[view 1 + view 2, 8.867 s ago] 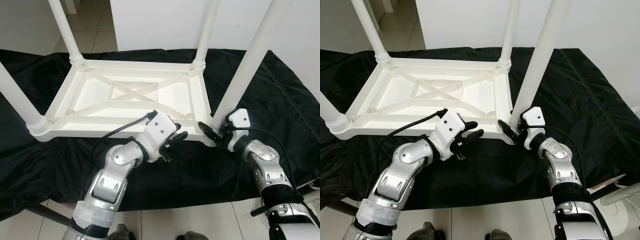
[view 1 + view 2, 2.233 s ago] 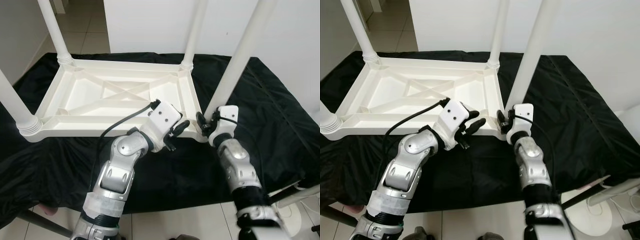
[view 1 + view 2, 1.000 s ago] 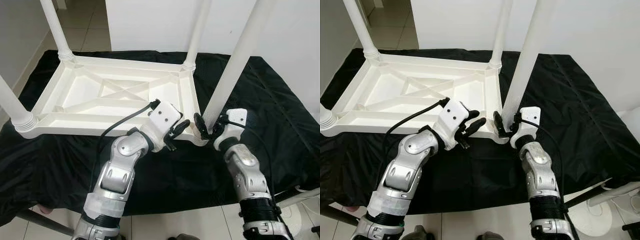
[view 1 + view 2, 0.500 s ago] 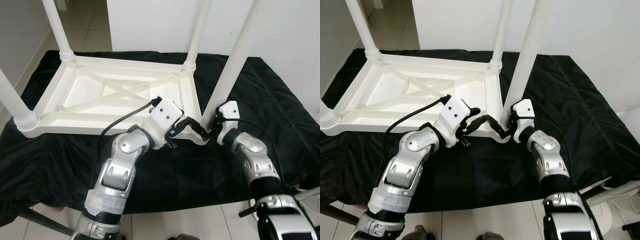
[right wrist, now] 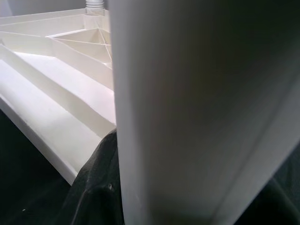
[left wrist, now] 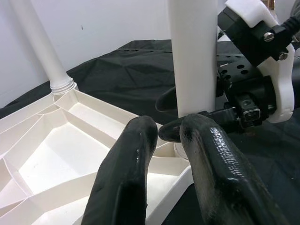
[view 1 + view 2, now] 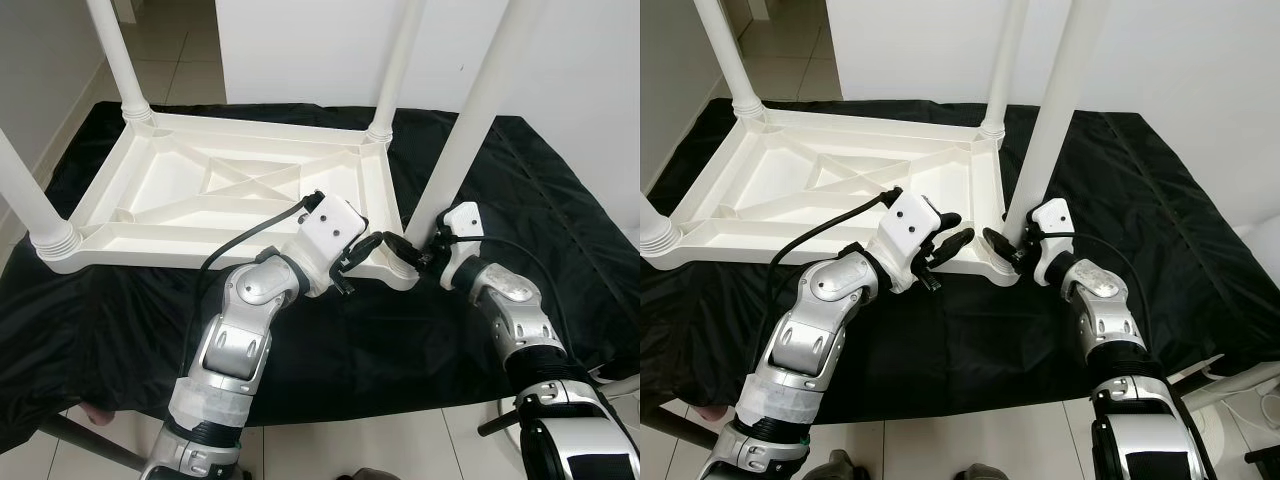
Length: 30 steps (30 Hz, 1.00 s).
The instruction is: Building children table
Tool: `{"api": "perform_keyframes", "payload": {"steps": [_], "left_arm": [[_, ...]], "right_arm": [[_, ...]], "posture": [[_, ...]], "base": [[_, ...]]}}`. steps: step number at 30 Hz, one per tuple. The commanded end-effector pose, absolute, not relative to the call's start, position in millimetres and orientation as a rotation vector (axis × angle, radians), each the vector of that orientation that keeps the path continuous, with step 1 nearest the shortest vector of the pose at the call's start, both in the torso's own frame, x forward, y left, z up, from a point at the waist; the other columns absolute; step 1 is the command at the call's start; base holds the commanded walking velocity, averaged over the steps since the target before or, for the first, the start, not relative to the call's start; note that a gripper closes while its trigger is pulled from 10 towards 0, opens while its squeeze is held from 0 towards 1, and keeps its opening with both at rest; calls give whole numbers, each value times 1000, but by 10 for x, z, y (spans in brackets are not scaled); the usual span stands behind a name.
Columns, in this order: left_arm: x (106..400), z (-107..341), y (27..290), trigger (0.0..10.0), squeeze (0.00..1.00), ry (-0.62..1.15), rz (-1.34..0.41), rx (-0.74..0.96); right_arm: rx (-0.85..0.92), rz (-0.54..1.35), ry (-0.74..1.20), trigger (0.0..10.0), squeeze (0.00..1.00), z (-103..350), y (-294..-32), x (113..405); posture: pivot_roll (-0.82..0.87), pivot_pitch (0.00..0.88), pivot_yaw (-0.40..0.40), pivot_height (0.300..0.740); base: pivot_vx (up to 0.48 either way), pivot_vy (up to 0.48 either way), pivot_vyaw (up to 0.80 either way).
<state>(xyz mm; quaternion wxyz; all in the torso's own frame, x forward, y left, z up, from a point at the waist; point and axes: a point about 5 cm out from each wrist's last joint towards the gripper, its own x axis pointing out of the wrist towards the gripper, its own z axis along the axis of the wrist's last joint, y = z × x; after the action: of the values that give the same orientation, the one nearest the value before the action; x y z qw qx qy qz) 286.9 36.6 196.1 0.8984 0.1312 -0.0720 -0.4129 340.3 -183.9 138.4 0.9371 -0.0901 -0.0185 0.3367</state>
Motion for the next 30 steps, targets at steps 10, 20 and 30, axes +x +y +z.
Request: {"api": "perform_keyframes", "payload": {"steps": [10,20,30], "left_arm": [[2903,1980,362,10000,0,-173,-724,265],[2859,1903,397,10000,0,-150,-723,267],[2909,1902,429,10000,0,-136,-680,242]], "right_arm": [[-65,540,-27,10000,0,1341,-1757,3403],[36,181,-22,10000,0,1362,-1627,3280],[50,-186,41,10000,0,1259,-1464,2960]], "posture": [[-44,0,-53,740],[-47,0,-62,740],[-47,0,-64,740]], "base": [[0,0,0],[0,0,0],[0,0,0]]}}
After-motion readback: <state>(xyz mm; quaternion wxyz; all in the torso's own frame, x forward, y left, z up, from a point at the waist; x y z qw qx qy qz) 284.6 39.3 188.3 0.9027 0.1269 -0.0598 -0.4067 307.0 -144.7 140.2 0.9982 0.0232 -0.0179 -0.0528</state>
